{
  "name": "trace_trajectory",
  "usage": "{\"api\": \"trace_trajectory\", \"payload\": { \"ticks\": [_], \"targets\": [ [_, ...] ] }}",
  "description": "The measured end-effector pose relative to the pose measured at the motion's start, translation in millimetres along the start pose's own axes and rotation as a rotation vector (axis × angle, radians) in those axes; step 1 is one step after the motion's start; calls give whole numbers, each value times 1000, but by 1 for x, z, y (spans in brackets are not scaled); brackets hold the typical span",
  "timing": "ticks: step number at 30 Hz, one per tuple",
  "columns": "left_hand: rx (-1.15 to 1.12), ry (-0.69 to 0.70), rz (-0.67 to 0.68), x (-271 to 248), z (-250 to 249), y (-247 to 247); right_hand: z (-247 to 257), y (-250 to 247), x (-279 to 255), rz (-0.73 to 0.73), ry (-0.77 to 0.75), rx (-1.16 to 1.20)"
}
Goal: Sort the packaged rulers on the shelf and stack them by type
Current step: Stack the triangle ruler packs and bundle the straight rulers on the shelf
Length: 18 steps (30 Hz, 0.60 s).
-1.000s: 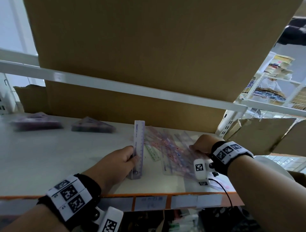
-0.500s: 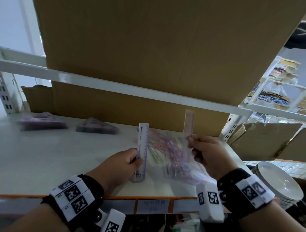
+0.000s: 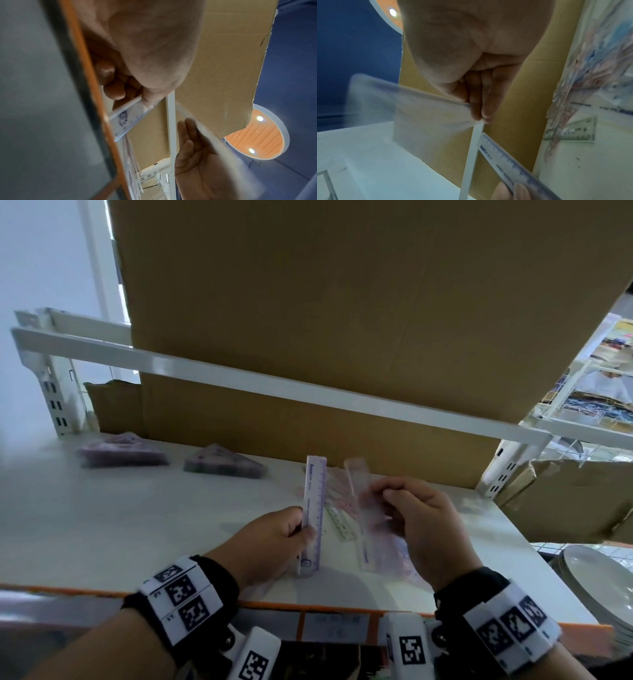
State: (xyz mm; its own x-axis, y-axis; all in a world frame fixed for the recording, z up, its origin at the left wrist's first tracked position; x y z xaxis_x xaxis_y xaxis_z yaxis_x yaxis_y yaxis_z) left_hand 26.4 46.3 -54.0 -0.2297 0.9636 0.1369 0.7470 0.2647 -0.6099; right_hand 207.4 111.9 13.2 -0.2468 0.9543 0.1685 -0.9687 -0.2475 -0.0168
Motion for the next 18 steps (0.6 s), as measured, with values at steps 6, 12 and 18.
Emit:
{"api": "trace_trajectory", "payload": {
  "ticks": [6,12,18],
  "targets": [
    [-99,-50,-16,-3,-1,-1,-12,16,5,-7,-18,-41],
    [-186,-63,-32,-5,0,1,-19,30,11,-121,-131,-98],
    [-76,29,-18,-4,-6,0,-36,52,-2,-50,-181,-297]
  ]
}}
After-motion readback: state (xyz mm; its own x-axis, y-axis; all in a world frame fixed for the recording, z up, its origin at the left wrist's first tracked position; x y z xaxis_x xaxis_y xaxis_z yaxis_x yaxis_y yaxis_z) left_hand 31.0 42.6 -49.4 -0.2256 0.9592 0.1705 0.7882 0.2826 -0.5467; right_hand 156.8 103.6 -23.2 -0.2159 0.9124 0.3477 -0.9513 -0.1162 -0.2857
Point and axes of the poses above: each hand's wrist, its own x-axis towards the middle knuckle, its own y-axis out of the palm, z = x × y, the point moved 9 cm from there along x, towards the middle knuckle, and after that the axes turned 10 degrees about -z, right-handed, at the moved point
